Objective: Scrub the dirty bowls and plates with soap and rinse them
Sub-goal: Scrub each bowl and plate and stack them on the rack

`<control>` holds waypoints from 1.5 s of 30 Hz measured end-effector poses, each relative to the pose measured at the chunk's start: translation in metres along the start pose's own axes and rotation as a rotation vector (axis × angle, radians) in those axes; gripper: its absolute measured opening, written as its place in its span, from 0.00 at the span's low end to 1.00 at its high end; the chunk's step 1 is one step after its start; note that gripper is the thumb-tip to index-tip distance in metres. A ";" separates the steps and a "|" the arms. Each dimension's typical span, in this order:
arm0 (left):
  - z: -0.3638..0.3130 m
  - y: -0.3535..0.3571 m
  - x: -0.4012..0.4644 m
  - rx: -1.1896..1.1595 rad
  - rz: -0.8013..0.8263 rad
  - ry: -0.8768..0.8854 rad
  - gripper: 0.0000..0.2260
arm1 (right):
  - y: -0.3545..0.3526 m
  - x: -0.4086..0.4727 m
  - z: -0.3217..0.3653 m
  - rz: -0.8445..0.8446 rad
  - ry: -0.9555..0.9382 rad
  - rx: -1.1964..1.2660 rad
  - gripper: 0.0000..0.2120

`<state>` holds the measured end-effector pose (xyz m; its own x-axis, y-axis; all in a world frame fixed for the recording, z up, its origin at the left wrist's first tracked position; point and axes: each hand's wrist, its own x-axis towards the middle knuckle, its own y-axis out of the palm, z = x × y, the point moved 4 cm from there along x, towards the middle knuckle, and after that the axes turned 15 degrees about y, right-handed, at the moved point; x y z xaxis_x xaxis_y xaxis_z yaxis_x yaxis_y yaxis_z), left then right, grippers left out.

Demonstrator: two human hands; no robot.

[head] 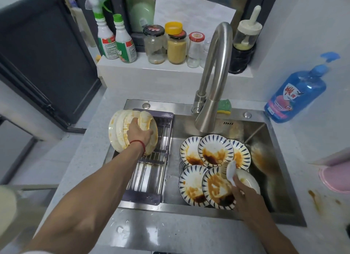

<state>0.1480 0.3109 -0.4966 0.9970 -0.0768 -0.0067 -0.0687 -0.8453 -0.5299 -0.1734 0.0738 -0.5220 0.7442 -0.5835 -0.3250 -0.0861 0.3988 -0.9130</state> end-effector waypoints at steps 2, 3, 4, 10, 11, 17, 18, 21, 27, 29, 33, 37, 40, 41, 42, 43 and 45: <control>0.001 0.001 0.004 0.012 -0.002 0.010 0.26 | 0.003 -0.002 0.000 -0.017 -0.065 -0.131 0.37; 0.000 0.001 0.005 0.032 0.002 0.017 0.25 | 0.003 0.000 -0.001 -0.045 -0.083 -0.143 0.37; 0.000 0.002 0.006 0.066 0.011 0.034 0.24 | 0.004 -0.001 0.001 -0.066 -0.105 -0.182 0.38; 0.002 -0.001 0.007 0.332 0.028 0.311 0.25 | 0.014 0.000 0.008 -0.040 -0.167 -0.207 0.38; 0.004 -0.003 0.007 0.419 0.017 0.394 0.23 | 0.012 0.001 0.014 0.012 -0.161 -0.197 0.38; 0.014 -0.017 -0.001 0.797 0.024 0.640 0.13 | 0.003 0.006 0.022 0.010 -0.073 0.090 0.34; 0.015 -0.015 -0.005 0.792 0.024 0.671 0.14 | 0.002 0.005 0.022 0.028 -0.073 0.101 0.35; 0.011 -0.009 -0.022 0.781 0.039 0.715 0.17 | -0.004 0.012 0.011 -0.009 0.056 0.186 0.27; -0.007 0.076 -0.107 0.503 0.365 0.790 0.10 | -0.010 0.031 -0.022 0.152 0.290 0.183 0.21; 0.000 0.120 -0.136 0.385 0.607 0.494 0.12 | -0.015 0.037 -0.033 0.171 0.331 0.157 0.21; 0.041 0.192 -0.170 0.294 0.883 -0.060 0.22 | -0.018 0.045 -0.060 0.201 0.292 0.162 0.20; 0.070 0.231 -0.177 0.188 0.915 -0.319 0.24 | -0.015 0.053 -0.093 0.213 0.337 0.193 0.17; 0.073 0.245 -0.177 0.158 0.838 -0.354 0.22 | -0.017 0.054 -0.107 0.238 0.352 0.216 0.20; 0.070 0.248 -0.178 0.148 0.826 -0.365 0.22 | -0.020 0.054 -0.108 0.248 0.353 0.222 0.20; 0.072 0.248 -0.177 0.142 0.822 -0.375 0.23 | -0.021 0.052 -0.105 0.252 0.352 0.224 0.20; 0.068 0.250 -0.180 0.139 0.827 -0.382 0.25 | -0.023 0.053 -0.108 0.255 0.352 0.213 0.19; 0.061 0.251 -0.178 0.138 0.859 -0.410 0.24 | -0.025 0.054 -0.112 0.239 0.337 0.193 0.19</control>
<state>-0.0447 0.1446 -0.6806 0.5444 -0.4279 -0.7215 -0.8029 -0.5150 -0.3004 -0.2051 -0.0471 -0.5446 0.4584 -0.6438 -0.6127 -0.0809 0.6563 -0.7501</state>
